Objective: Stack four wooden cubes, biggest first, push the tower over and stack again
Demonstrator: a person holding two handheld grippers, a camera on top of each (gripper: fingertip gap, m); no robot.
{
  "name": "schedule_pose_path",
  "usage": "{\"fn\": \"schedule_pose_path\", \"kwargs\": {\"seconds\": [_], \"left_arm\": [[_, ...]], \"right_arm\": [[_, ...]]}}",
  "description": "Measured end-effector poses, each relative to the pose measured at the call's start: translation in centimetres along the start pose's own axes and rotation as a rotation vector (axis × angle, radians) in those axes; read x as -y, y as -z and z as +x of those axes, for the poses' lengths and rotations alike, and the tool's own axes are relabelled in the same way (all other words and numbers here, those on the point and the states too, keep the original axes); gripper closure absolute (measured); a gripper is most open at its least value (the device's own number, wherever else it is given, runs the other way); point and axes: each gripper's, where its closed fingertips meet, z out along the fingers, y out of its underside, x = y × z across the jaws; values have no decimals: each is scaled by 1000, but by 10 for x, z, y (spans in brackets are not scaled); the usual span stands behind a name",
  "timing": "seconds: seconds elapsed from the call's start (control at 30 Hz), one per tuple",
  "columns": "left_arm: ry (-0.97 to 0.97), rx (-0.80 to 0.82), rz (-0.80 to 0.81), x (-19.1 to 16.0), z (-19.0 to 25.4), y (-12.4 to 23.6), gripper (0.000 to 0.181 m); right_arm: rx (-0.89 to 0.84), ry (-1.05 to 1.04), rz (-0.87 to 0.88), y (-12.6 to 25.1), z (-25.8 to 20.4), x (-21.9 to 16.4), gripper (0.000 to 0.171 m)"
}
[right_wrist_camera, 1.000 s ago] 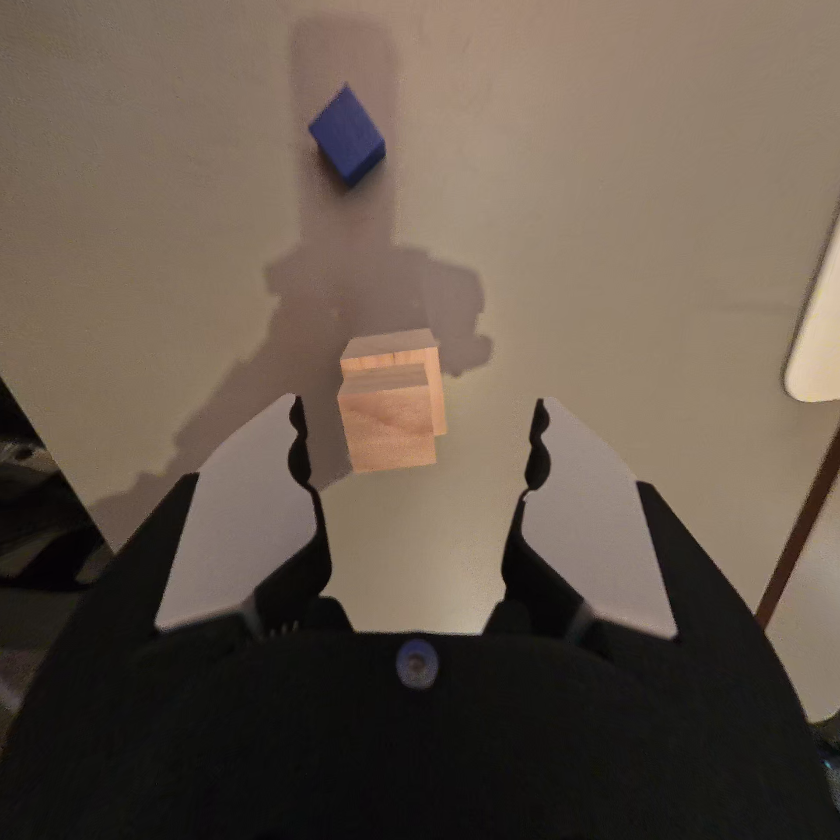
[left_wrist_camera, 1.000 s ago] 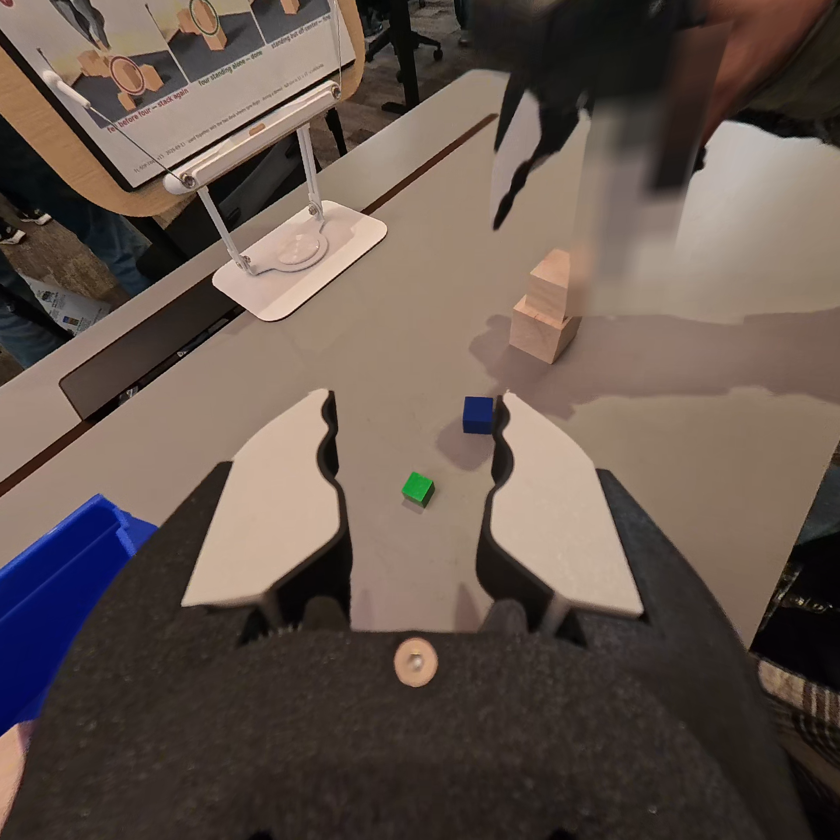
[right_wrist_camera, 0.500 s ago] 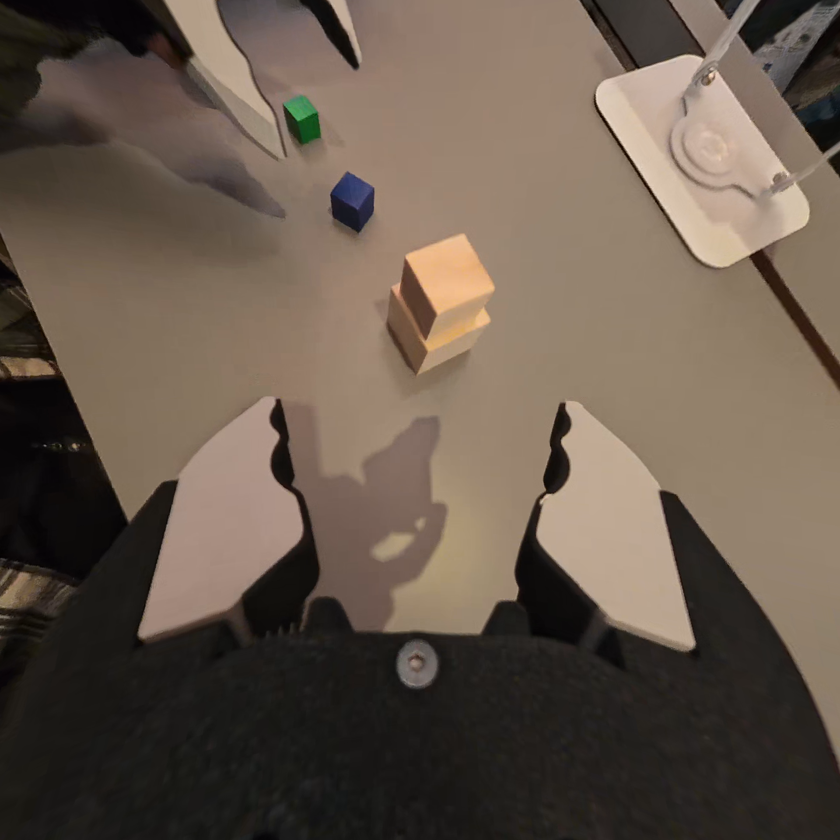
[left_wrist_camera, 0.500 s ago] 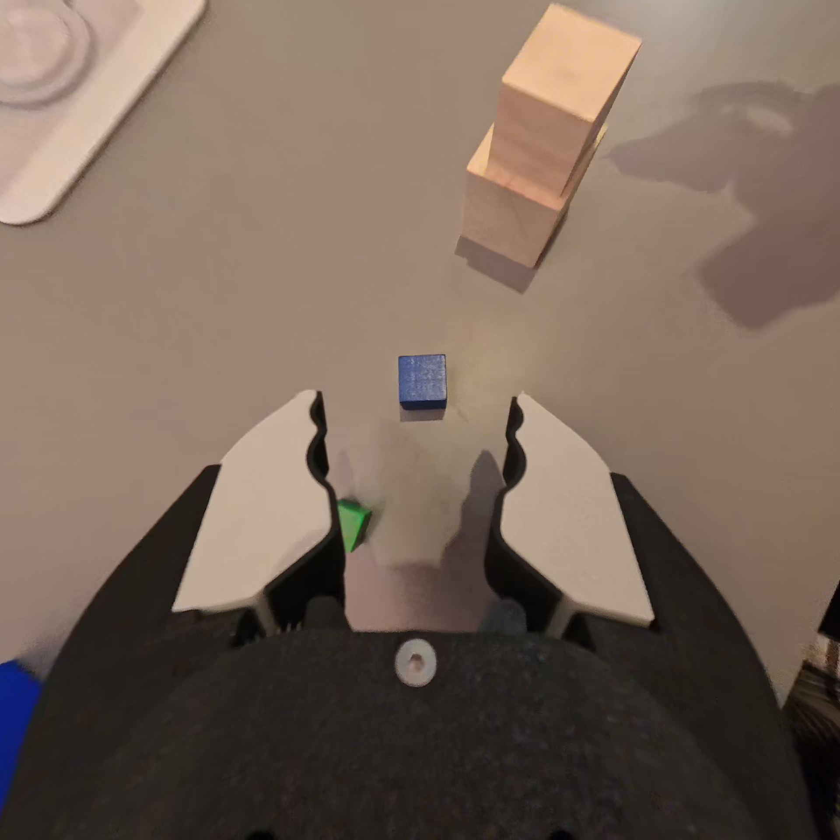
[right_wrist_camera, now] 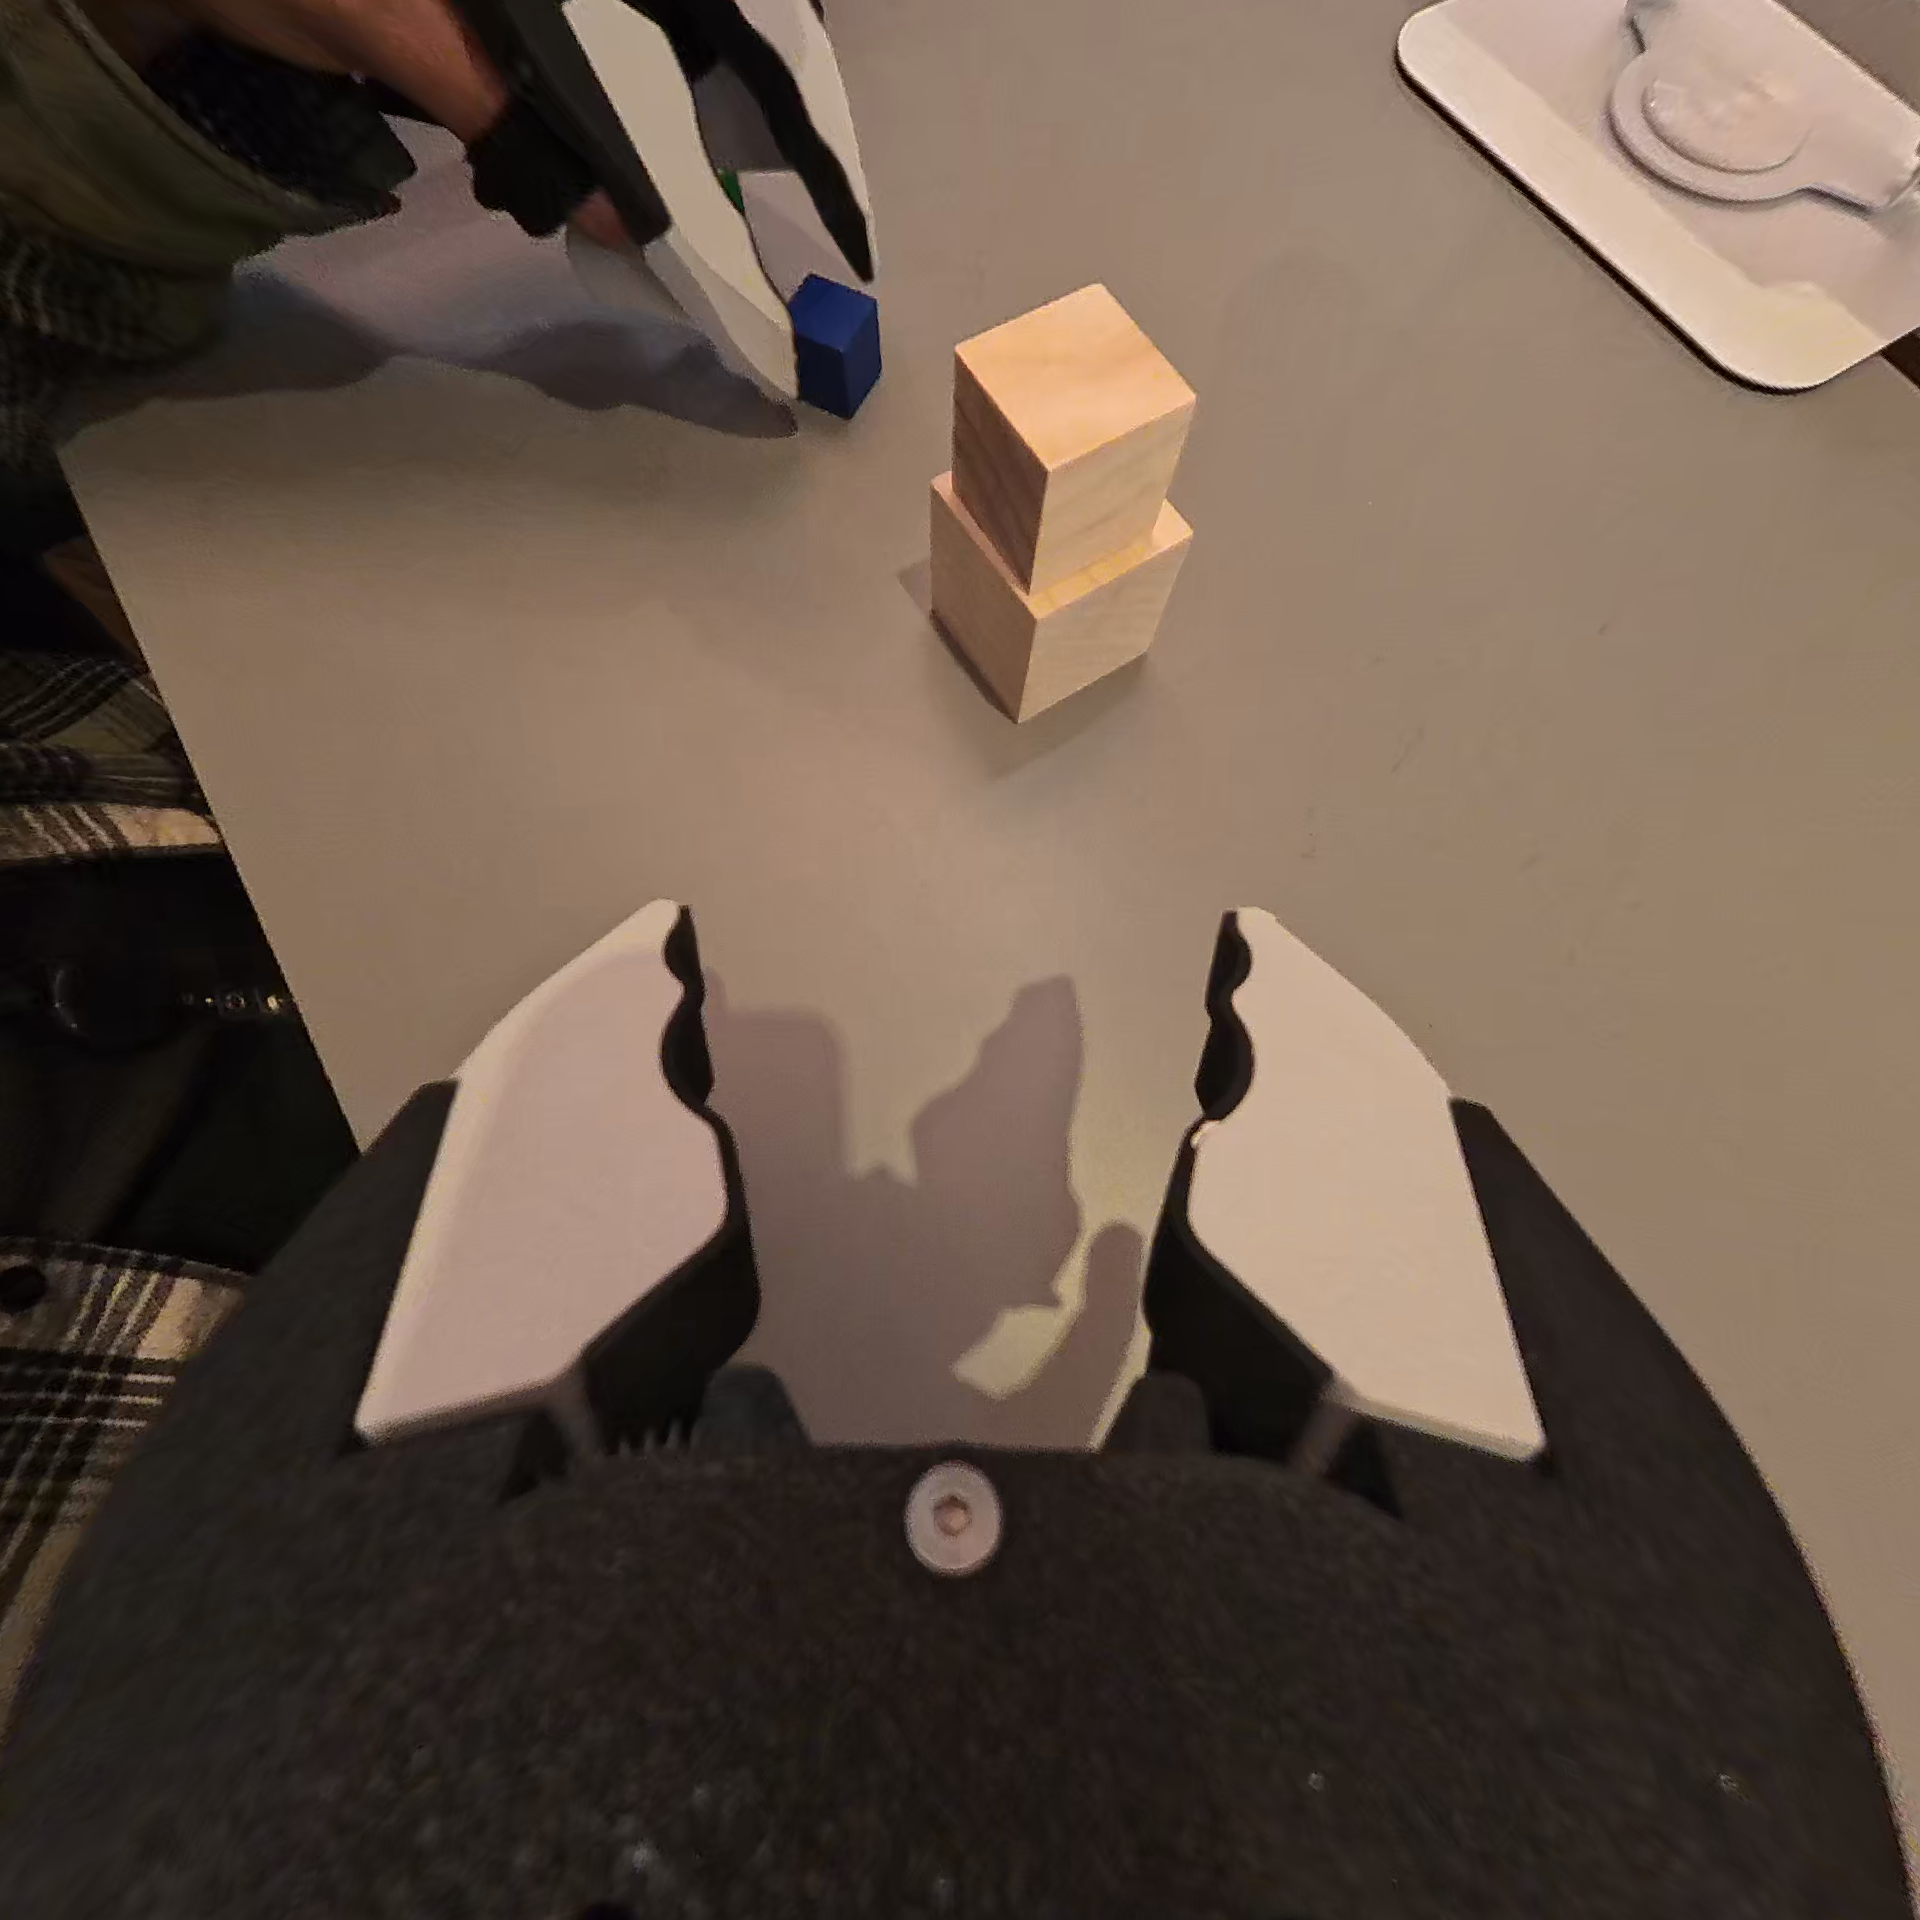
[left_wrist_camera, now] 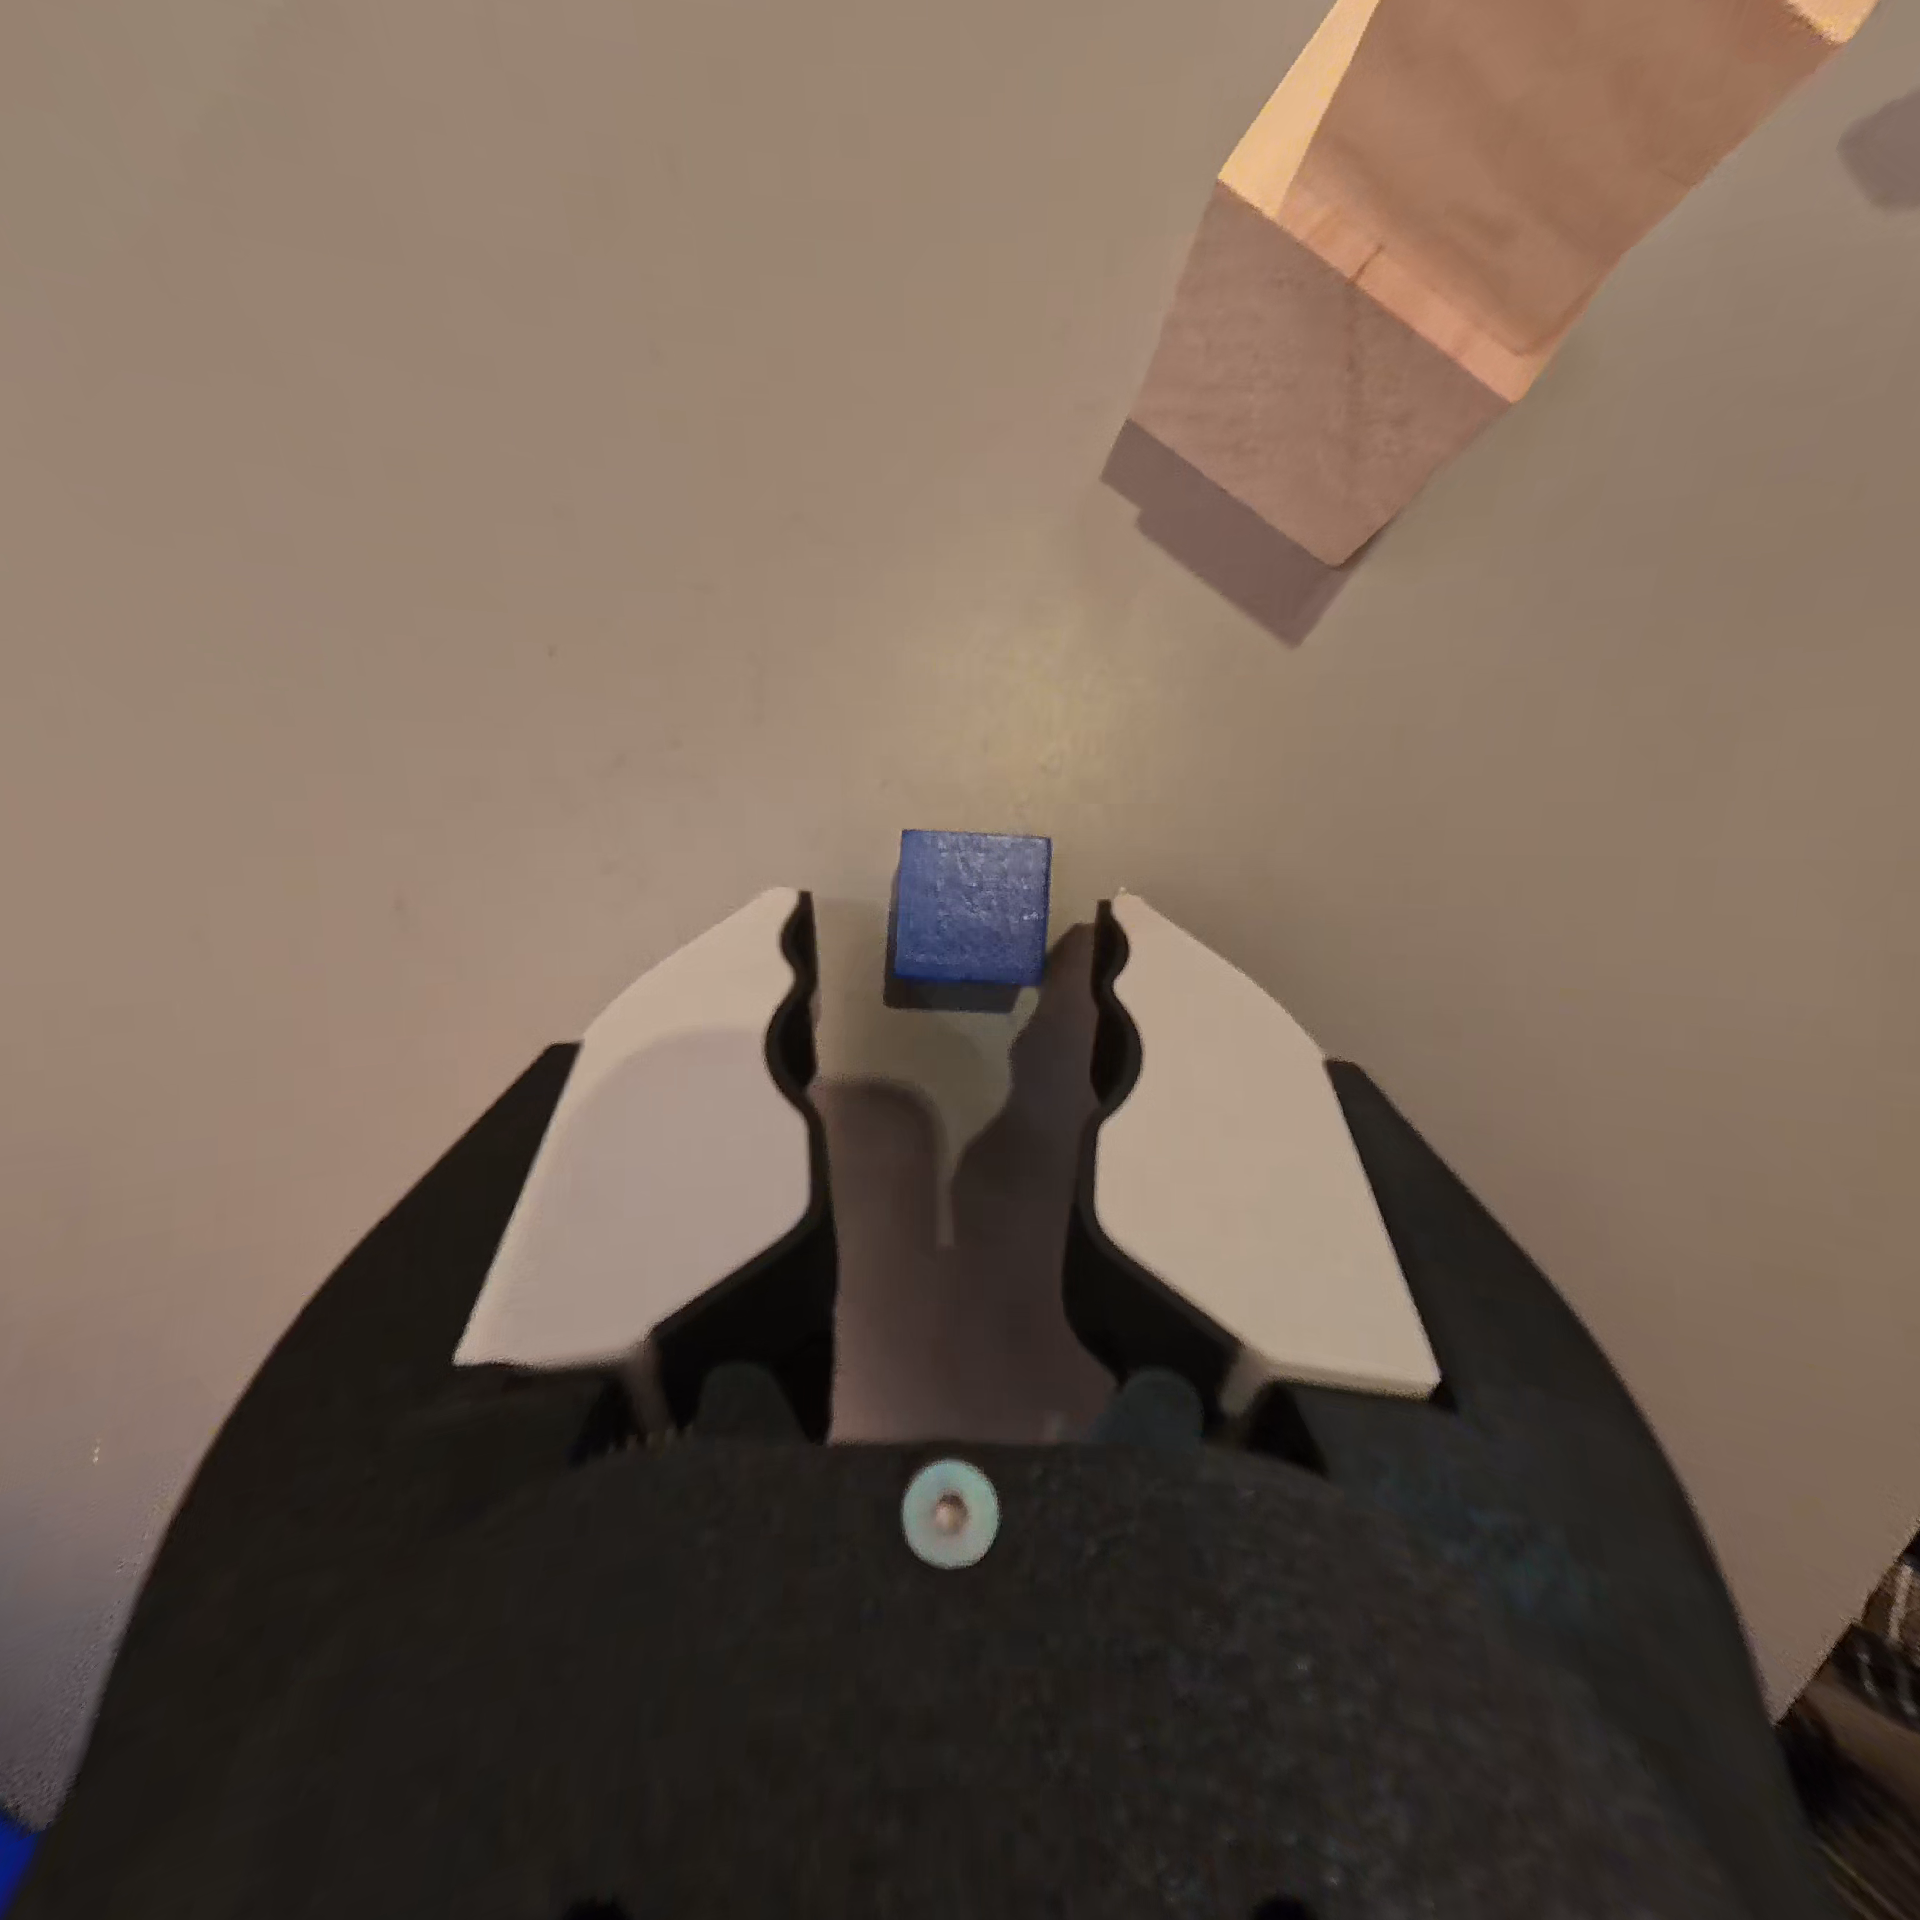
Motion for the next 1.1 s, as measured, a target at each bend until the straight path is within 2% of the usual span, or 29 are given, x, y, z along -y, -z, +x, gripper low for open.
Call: {"fn": "schedule_pose_path", "kwargs": {"seconds": [0.1, 0.27, 0.43, 0.53, 0.77, 1.1], "left_arm": [[5, -24, -24, -2, 3, -4, 154], [-6, -4, -22, 9, -1, 3, 154], [-147, -50, 116, 74, 13, 55, 154], [-267, -126, 115, 106, 36, 73, 154], [-435, -231, -14, 131, 74, 50, 154], [-453, -291, -58, 131, 77, 32, 154]], "right_arm": [[2, -3, 16, 1, 1, 1, 80], [9, -15, 44, 4, 2, 0, 85], [23, -28, 78, 9, 1, -3, 93], [28, -27, 77, 10, 0, -7, 93], [13, -28, 60, 16, 3, -15, 96], [34, -19, 71, 21, 1, -17, 101]]}}
